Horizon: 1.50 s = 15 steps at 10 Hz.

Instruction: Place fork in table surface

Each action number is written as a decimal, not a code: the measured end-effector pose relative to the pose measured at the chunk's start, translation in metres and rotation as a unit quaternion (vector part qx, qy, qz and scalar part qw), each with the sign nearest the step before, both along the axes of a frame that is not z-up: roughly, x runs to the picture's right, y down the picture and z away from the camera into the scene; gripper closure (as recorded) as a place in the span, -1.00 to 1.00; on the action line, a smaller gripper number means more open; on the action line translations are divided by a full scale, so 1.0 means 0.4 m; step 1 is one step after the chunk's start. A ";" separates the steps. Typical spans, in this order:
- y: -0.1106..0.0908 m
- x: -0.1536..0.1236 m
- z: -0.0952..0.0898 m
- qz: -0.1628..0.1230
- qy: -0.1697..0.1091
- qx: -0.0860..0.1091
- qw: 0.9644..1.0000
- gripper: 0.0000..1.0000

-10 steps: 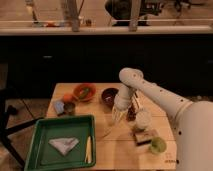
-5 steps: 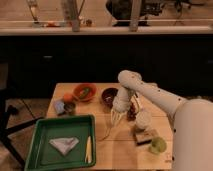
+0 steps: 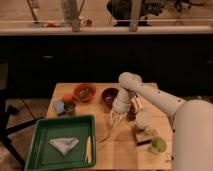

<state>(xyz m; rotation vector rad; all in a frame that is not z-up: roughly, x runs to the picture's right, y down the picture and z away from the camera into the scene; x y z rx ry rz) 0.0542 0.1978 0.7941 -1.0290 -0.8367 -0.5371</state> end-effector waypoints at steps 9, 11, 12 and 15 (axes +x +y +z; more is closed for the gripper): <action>0.032 0.047 0.015 0.008 -0.029 -0.013 0.999 0.03; 0.036 0.052 0.017 0.008 -0.032 -0.016 0.999 -0.37; 0.036 0.055 0.018 0.009 -0.033 -0.016 0.999 -0.55; 0.036 0.052 0.013 0.007 -0.039 -0.015 0.999 -0.60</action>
